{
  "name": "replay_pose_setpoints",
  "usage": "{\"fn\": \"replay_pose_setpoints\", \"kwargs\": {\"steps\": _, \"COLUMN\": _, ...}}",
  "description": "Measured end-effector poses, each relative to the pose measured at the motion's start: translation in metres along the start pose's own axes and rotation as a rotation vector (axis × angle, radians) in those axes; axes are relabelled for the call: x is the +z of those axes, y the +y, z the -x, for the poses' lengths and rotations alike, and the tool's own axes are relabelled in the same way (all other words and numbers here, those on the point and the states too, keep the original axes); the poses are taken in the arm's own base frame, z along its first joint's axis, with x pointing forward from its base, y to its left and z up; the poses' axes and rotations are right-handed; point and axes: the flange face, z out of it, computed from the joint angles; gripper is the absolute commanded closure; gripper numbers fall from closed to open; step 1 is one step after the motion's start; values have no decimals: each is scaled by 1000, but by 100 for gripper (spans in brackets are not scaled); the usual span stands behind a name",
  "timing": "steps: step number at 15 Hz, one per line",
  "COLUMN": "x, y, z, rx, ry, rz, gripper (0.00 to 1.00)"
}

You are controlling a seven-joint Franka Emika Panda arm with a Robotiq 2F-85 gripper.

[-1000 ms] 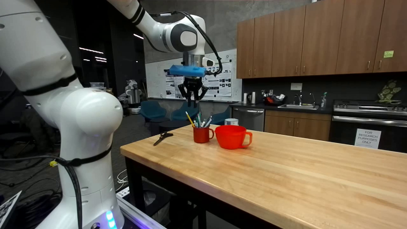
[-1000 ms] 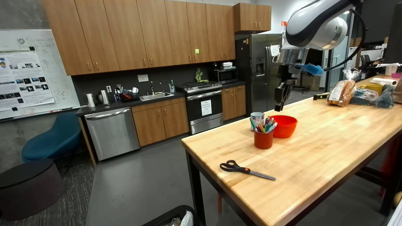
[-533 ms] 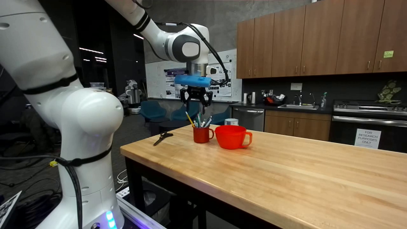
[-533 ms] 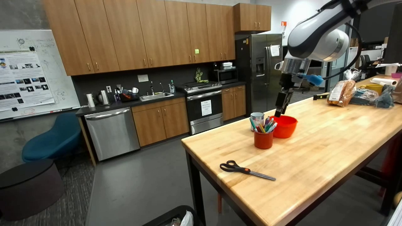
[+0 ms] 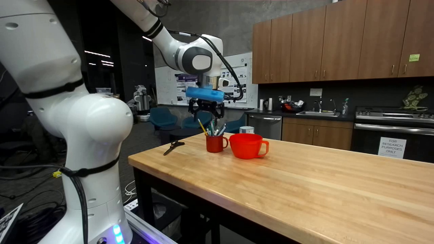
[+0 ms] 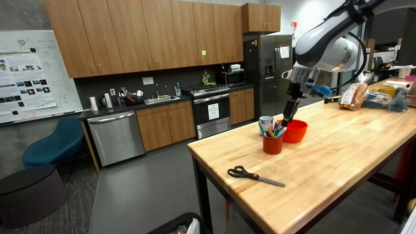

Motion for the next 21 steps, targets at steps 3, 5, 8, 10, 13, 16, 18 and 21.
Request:
{"fn": "replay_pose_setpoints", "kwargs": {"steps": 3, "x": 11, "y": -5, "z": -3, "rx": -19, "ry": -7, "rz": -10, "gripper": 0}}
{"fn": "replay_pose_setpoints", "kwargs": {"steps": 5, "x": 16, "y": -7, "z": -5, "rx": -28, "ry": -8, "rz": -3, "gripper": 0}}
{"fn": "replay_pose_setpoints", "kwargs": {"steps": 8, "x": 22, "y": -7, "z": -9, "rx": -36, "ry": -4, "rz": 11, "gripper": 9}}
{"fn": "replay_pose_setpoints", "kwargs": {"steps": 10, "x": 25, "y": -6, "z": -10, "rx": -45, "ry": 0, "rz": 20, "gripper": 32}}
{"fn": "replay_pose_setpoints", "kwargs": {"steps": 13, "x": 26, "y": -6, "z": -12, "rx": -54, "ry": 6, "rz": 29, "gripper": 55}}
{"fn": "replay_pose_setpoints", "kwargs": {"steps": 16, "x": 26, "y": -6, "z": -13, "rx": -57, "ry": 9, "rz": 32, "gripper": 79}}
{"fn": "replay_pose_setpoints", "kwargs": {"steps": 18, "x": 26, "y": -6, "z": -13, "rx": -58, "ry": 11, "rz": 34, "gripper": 94}}
{"fn": "replay_pose_setpoints", "kwargs": {"steps": 21, "x": 23, "y": -5, "z": -15, "rx": -62, "ry": 19, "rz": 43, "gripper": 98}}
